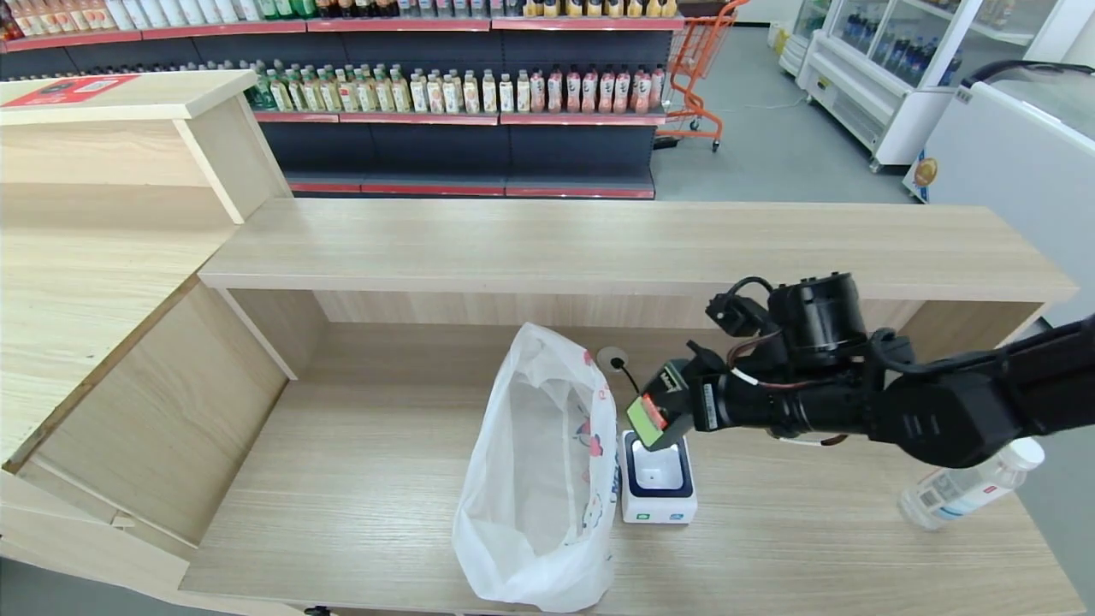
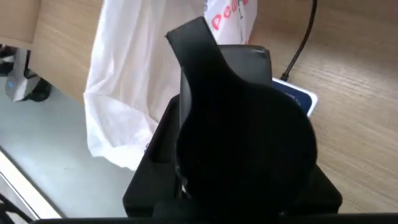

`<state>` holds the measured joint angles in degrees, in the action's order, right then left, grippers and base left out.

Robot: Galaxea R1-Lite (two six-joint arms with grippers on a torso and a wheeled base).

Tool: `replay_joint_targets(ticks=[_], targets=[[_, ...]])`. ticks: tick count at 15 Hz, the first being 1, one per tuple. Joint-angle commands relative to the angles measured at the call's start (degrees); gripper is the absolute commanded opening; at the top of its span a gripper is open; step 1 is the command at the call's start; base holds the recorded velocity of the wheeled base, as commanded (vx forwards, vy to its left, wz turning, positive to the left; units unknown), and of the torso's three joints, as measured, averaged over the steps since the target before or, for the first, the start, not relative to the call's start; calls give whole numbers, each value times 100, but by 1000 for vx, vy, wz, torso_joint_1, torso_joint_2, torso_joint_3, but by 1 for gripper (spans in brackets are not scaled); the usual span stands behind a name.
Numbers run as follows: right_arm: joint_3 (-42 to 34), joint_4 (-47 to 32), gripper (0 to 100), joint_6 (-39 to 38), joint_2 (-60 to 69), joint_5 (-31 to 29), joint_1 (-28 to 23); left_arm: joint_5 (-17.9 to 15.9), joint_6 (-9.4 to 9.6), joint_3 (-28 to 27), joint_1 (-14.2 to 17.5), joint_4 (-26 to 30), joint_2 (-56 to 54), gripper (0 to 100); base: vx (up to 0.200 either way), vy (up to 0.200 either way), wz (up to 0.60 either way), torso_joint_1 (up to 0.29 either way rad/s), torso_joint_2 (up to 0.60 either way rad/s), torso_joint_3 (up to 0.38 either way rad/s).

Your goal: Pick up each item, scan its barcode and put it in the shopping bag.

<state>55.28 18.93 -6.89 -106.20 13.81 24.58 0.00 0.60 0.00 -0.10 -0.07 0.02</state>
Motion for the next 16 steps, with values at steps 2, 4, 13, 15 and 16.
replay_joint_targets(ticks=[2,4,13,15,16], targets=[[-299,-1146,0,1234,1374,-28,-234,0,2,0,1,-1,-2,100,0,0,0,0,0,0],[-501,-1155,0,1489,1374,-36,-287,0,2,0,1,-1,-2,100,0,0,0,0,0,0],[-176,-1006,0,1436,733,-80,91,0,-7,0,-8,-1,-2,100,0,89,0,-1,1,1],[290,-654,0,1111,56,-54,320,0,2,0,1,-1,-2,100,0,0,0,0,0,0],[422,-592,0,1005,-102,-28,390,0,2,0,1,-1,-2,100,0,0,0,0,0,0]])
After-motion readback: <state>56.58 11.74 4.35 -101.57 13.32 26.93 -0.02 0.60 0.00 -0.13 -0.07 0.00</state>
